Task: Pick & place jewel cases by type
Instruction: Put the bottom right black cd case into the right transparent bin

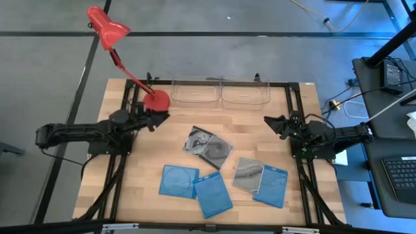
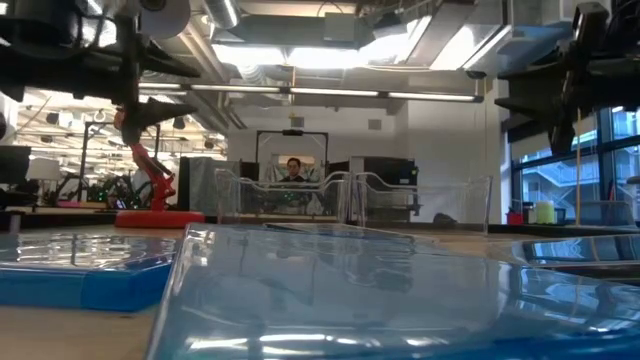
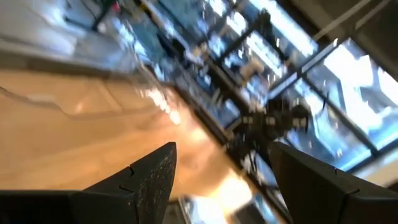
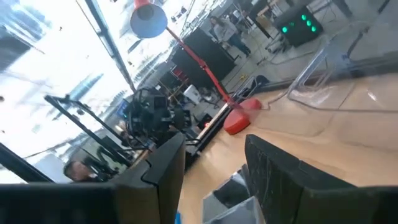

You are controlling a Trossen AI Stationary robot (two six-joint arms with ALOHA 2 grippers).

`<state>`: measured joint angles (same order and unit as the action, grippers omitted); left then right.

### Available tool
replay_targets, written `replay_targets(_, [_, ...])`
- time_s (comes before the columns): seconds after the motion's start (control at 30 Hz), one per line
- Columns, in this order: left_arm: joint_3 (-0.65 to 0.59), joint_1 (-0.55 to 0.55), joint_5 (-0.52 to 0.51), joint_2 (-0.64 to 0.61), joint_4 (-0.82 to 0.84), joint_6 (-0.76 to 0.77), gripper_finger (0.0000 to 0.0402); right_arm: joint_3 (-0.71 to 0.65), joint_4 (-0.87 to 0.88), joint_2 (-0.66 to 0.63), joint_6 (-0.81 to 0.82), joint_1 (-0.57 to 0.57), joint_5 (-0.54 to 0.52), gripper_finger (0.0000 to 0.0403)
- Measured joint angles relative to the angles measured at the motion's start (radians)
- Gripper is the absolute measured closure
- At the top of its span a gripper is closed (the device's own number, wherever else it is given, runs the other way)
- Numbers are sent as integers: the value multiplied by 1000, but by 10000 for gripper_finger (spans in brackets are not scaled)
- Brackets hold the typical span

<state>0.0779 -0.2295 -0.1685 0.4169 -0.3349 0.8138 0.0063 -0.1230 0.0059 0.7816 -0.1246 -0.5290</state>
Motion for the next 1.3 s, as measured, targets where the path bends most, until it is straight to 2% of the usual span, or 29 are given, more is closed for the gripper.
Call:
replay_targets(0.13, [96, 0, 95, 156, 0, -57, 151, 0, -3, 0, 2, 0, -1, 231])
replay_targets(0.27, [264, 0, 210, 347, 8, -151, 159, 0, -20, 0, -1, 0, -46, 231])
replay_targets(0.4, [464, 0, 329, 553, 87, -312, 168, 0, -17, 0, -2, 0, -98, 231])
replay_targets(0.53, [650, 5, 462, 738, 177, -466, 175, 0, -32, 0, -29, 0, -99, 231])
replay_targets(0.7, [820, 35, 549, 940, 235, -715, 181, 1, -71, 0, -18, 0, -140, 231])
replay_targets(0.87, [936, 58, 553, 1115, 237, -835, 183, 67, -58, 26, -110, -2, -57, 231])
replay_targets(1.0, [1010, 113, 555, 1229, 237, -908, 187, 209, 64, 102, -144, -1, -54, 231])
replay_targets(1.13, [1072, 177, 554, 1322, 238, -942, 191, 397, 296, 243, -96, -1, -53, 231])
replay_targets(1.3, [1144, 238, 505, 1428, 241, -881, 197, 617, 532, 479, -1, -1, -9, 231])
